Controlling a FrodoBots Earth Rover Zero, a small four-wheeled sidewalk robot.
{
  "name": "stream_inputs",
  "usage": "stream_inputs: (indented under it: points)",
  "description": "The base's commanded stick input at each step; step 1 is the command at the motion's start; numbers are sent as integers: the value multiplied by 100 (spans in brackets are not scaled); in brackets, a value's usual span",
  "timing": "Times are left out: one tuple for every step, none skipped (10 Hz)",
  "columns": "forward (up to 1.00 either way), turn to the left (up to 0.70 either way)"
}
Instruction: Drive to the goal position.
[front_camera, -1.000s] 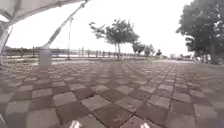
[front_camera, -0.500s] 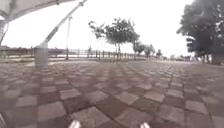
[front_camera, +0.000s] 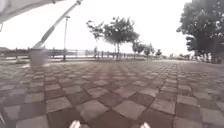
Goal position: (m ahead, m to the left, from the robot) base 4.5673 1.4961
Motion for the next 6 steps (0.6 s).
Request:
stream_inputs:
  points:
    - [70, -27]
    - [70, -10]
    - [70, 0]
    - [70, 0]
    - [70, 0]
    - [70, 0]
